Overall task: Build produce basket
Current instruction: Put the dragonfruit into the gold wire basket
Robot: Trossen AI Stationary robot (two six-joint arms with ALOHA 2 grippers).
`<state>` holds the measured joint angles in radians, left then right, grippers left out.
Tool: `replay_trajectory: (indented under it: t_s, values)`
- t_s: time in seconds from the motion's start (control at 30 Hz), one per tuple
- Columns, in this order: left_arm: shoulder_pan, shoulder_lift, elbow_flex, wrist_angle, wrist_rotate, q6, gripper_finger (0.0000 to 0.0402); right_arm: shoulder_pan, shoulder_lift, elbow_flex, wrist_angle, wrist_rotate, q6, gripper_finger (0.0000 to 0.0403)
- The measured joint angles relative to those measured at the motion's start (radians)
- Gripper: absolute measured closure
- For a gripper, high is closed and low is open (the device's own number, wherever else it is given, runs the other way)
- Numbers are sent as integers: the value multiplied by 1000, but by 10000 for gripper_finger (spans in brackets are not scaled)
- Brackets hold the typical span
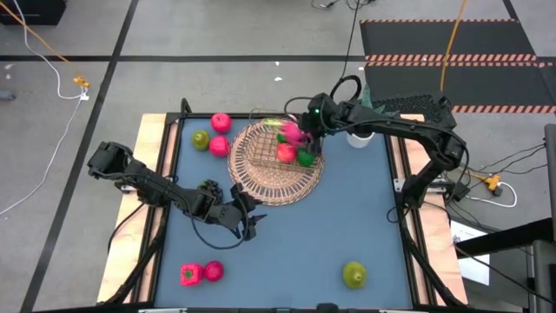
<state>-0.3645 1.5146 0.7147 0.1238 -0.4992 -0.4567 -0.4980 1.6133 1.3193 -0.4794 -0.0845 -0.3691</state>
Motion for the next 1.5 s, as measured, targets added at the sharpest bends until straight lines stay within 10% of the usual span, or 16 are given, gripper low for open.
replay_trajectory:
  t_s: [0.43, 1.5]
  values:
    - [-3, 0, 0, -1, -19, 6, 183, 4, -1, 0, -12, 95, 54, 51]
    - [3, 0, 0, 3, 1, 81, 183, 55, -129, -137, 110, 212, 82, 43]
